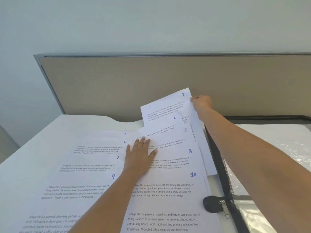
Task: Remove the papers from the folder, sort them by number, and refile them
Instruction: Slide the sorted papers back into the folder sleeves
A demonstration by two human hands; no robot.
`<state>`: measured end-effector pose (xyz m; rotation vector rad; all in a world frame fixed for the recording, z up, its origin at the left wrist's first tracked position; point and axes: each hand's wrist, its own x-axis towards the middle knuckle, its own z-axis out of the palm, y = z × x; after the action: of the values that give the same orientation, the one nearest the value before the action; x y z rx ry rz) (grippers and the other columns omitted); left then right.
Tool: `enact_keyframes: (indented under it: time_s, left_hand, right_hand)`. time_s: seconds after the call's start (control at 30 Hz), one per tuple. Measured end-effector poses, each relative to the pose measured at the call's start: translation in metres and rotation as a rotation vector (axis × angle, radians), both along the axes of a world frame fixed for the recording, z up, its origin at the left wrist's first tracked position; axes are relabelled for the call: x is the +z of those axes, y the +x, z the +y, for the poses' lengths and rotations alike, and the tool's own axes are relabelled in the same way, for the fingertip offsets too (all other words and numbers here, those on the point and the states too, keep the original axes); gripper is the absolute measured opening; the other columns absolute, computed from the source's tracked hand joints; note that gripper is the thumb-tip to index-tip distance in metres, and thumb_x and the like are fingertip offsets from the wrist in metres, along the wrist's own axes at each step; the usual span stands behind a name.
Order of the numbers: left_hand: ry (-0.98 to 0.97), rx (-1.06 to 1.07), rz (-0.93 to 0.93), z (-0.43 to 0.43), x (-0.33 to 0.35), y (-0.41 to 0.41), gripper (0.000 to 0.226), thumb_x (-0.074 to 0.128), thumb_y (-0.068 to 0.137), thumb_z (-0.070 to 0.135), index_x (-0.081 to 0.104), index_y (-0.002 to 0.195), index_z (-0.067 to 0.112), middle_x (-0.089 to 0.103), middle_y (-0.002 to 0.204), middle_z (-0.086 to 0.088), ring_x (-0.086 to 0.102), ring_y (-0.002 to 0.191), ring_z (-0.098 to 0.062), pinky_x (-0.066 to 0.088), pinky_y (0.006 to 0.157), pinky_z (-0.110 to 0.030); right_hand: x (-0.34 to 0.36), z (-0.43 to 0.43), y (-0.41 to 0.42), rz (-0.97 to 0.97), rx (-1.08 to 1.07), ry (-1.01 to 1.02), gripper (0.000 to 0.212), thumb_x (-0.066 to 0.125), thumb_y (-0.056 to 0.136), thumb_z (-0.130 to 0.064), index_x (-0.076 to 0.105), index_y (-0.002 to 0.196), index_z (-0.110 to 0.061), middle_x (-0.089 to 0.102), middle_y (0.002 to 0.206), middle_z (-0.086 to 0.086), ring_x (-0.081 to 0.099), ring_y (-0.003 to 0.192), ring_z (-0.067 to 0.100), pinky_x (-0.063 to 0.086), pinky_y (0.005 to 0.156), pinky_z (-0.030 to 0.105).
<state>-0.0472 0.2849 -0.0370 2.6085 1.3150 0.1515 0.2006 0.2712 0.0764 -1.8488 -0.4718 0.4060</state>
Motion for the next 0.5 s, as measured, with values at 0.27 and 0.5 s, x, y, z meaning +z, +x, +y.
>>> enact_keyframes:
  time_s: [0.27,0.5]
  left_hand:
    - [-0.005,-0.003,0.003,-0.001,0.001,-0.001,0.057,0.022,0.099,0.049,0.012,0.150,0.025,0.003,0.159,0.005,-0.001,0.146,-0.013,-0.001,0.118,-0.042]
    - [-0.010,-0.004,0.010,0.001,0.001,-0.001,0.057,0.023,0.099,0.049,0.013,0.150,0.025,0.004,0.159,0.005,-0.001,0.146,-0.013,0.000,0.118,-0.042]
  right_hand:
    - [-0.004,-0.024,0.006,-0.136,0.061,-0.192,0.012,0.064,0.088,-0.010,0.063,0.096,-0.002,0.065,0.109,0.015,0.064,0.092,0.029,0.052,0.089,0.040]
    - [0.006,-0.042,0.016,-0.132,-0.058,0.038,0.021,0.061,0.090,-0.017,0.065,0.107,-0.007,0.066,0.110,0.014,0.061,0.088,0.024,0.050,0.081,0.033]
